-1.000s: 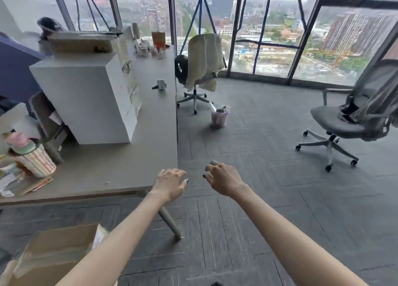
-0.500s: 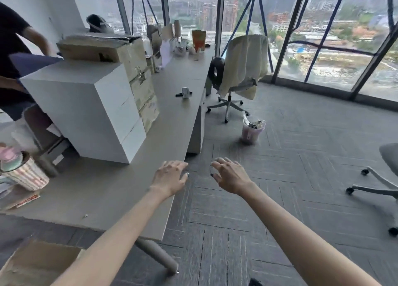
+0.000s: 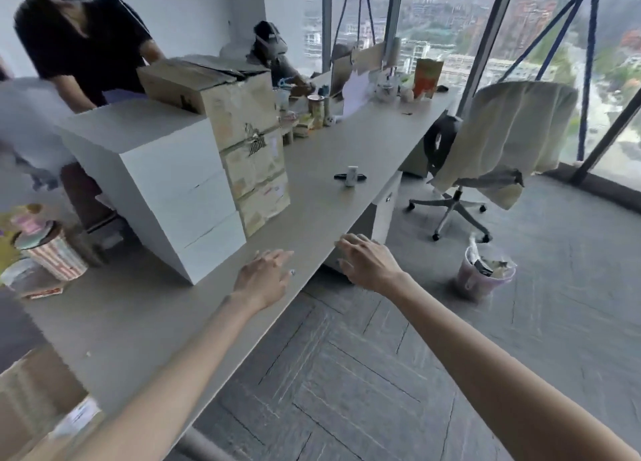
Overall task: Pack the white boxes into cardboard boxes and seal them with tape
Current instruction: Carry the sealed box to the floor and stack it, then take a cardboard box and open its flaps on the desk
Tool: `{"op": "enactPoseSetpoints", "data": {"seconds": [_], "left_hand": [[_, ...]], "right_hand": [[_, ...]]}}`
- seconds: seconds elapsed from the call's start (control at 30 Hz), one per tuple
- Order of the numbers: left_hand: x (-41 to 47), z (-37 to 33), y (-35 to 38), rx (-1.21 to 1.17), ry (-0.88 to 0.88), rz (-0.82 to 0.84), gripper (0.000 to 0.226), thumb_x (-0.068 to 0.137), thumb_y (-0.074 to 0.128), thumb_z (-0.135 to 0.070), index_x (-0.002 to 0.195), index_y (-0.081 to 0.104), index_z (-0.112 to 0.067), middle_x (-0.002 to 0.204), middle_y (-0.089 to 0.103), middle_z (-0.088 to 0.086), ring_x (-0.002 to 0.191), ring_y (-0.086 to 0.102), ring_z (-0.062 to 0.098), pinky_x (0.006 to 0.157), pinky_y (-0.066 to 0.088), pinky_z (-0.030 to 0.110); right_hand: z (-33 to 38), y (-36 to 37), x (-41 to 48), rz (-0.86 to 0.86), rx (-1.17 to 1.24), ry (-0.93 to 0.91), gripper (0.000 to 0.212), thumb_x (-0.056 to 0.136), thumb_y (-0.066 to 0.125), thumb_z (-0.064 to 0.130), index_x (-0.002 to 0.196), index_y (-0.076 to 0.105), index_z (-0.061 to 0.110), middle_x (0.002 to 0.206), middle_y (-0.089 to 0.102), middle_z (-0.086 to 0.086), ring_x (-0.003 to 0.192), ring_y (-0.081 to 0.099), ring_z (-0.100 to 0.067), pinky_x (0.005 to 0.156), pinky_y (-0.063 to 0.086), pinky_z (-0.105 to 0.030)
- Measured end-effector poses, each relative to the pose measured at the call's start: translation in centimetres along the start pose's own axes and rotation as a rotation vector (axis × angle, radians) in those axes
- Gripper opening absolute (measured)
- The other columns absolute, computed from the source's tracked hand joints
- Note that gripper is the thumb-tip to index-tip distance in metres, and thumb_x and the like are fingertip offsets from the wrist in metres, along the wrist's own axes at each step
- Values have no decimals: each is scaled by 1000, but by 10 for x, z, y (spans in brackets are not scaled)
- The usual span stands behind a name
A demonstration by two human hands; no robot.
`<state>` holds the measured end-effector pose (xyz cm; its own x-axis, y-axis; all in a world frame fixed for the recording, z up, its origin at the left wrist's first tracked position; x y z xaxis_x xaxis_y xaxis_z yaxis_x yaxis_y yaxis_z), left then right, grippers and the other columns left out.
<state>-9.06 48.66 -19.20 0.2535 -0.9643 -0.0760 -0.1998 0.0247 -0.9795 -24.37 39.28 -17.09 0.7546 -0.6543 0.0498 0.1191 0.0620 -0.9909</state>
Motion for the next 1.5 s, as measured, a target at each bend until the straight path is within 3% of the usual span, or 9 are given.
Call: {"op": "enactPoseSetpoints", "data": {"seconds": [0.27,0.53,0.8,0.97,1.17,1.37,1.43,1.5], "left_hand": [[97,24,-49,-12,-204,-196,43,100,47,-30,143,49,-23,151,44,-3,136,38,23,108,37,36],[178,44,-108,-13,-342,-341,45,101,48,-26,145,47,-19,153,42,1,141,35,22,117,26,35],[241,65,-161,43,-476,-459,44,99,52,-27,142,51,-17,149,47,2,136,41,23,112,35,37],[266,74,-205,113,-548,-632,41,98,54,-26,138,56,-15,145,51,1,133,47,22,108,40,40],[278,96,-254,177,-709,-776,44,95,45,-33,133,60,-16,142,53,6,126,51,27,101,42,43],[280,154,-281,59,-961,-802,49,101,42,-44,143,46,-18,149,42,6,132,43,28,102,40,44],[278,173,-282,-41,-1056,-793,56,99,42,-51,145,40,-19,148,43,9,130,46,32,100,40,45],[275,192,-276,-186,-1136,-772,63,97,44,-57,146,34,-18,149,42,10,131,45,33,102,38,46]], "right_hand": [[-50,-22,138,-12,28,-228,45,101,46,37,142,44,19,146,46,0,133,43,-20,103,38,-34],[-71,-57,263,-57,51,-377,43,101,46,35,139,48,17,144,48,-2,132,44,-21,103,38,-35],[-70,-93,369,-119,86,-564,44,101,47,33,140,48,15,144,48,-2,131,45,-21,101,38,-35],[-64,-121,432,-173,106,-711,44,101,47,34,141,47,16,144,48,-1,131,45,-20,102,38,-35],[-47,-165,499,-302,175,-834,41,102,46,32,137,50,12,143,49,-4,127,49,-22,102,42,-41],[-23,-179,561,-261,337,-751,46,101,43,38,136,43,7,138,50,-11,117,54,-29,89,48,-42],[-21,-171,584,-154,459,-621,53,98,46,43,137,37,7,135,51,-13,111,55,-33,79,48,-42],[-21,-155,603,34,651,-469,66,95,52,49,141,30,7,136,50,-13,112,56,-34,81,48,-42]]}}
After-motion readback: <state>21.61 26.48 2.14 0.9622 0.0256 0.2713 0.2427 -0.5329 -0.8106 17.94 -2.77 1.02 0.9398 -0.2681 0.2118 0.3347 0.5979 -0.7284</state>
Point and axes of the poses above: each hand's wrist, its own x-axis towards the middle knuckle, its own y-axis out of the palm, z = x × y, the point moved 8 cm from there along x, towards the middle knuckle
